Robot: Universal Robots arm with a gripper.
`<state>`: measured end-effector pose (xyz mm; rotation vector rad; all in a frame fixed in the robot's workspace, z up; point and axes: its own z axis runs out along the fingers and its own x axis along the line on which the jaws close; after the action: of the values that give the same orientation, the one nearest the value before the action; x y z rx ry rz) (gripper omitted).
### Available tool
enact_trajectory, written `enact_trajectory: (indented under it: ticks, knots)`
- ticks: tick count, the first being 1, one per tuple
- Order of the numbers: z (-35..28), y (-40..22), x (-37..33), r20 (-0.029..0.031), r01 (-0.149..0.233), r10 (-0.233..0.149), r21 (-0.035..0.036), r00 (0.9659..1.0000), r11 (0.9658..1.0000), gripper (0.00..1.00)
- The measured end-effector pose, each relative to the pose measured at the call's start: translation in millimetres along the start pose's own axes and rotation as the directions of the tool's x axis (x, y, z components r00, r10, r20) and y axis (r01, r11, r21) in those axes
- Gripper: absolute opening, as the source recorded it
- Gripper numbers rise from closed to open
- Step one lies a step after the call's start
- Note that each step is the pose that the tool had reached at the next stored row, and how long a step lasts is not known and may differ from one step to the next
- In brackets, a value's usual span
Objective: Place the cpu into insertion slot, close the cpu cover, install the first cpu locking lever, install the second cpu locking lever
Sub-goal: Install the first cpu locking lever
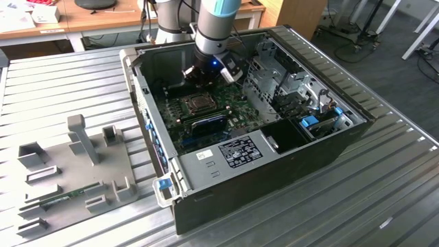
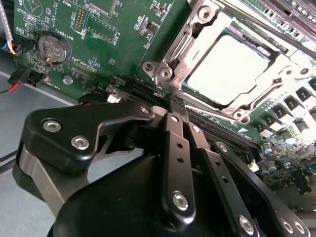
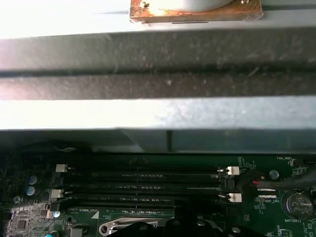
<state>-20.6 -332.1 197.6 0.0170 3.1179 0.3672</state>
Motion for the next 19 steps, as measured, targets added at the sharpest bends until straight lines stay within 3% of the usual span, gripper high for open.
enact_trajectory:
  ticks: [6, 13, 19]
  knots:
    - [-2.8, 0.9, 0.3, 0.0014, 0.001, 0.0, -0.0026, 1.0, 1.0, 0.1]
    - [-2.9, 1.0, 9.2, 0.0148, 0.004, -0.004, -0.0024, 0.9999, 1.0, 0.1]
    - [-9.2, 2.5, 9.8, 0.0169, 0.004, -0.004, -0.0029, 0.9998, 1.0, 0.1]
